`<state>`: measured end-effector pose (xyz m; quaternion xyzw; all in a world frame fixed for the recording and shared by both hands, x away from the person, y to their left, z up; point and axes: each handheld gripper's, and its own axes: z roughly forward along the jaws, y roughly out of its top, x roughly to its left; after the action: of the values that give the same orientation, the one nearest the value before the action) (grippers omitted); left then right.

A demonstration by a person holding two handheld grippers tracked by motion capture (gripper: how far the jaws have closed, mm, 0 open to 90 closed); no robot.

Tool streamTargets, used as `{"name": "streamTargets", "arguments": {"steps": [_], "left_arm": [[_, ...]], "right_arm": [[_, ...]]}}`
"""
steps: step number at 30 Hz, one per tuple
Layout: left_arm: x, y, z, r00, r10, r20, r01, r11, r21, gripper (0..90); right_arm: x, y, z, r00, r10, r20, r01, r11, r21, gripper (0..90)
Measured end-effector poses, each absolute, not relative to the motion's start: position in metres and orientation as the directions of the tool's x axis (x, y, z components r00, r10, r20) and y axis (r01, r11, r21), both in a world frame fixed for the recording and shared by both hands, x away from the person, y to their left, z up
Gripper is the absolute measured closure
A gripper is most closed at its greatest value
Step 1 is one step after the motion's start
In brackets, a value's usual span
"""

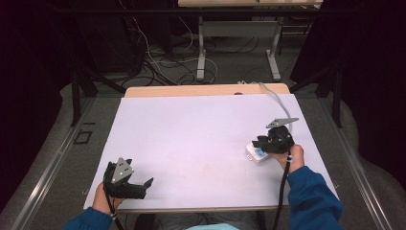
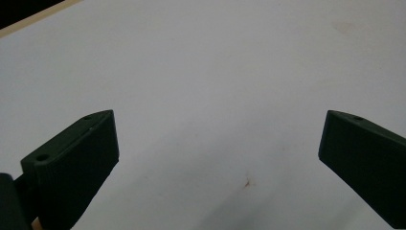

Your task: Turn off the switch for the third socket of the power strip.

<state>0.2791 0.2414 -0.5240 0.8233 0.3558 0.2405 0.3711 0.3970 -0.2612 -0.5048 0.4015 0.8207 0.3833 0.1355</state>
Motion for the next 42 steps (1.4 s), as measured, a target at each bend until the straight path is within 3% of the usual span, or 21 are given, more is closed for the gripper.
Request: {"name": "streamTargets", "arguments": {"steps": [3, 6, 42], "left_arm": [[0.279, 0.241, -0.524, 0.631, 0.764, 0.136, 0.405, -0.474, 0.782, 0.1], [0.28, 0.242, -0.524, 0.633, 0.761, 0.142, 0.401, -0.48, 0.78, 0.1], [0.28, 0.241, -0.524, 0.633, 0.761, 0.143, 0.403, -0.482, 0.778, 0.2]], "right_arm": [[0.396, -0.262, -0.505, -0.638, 0.766, 0.08, 0.549, 0.379, 0.745, 84.4], [0.396, -0.262, -0.505, -0.636, 0.769, 0.066, 0.546, 0.387, 0.743, 90.0], [0.405, -0.25, -0.528, -0.581, 0.814, 0.014, 0.572, 0.397, 0.718, 90.0]]}}
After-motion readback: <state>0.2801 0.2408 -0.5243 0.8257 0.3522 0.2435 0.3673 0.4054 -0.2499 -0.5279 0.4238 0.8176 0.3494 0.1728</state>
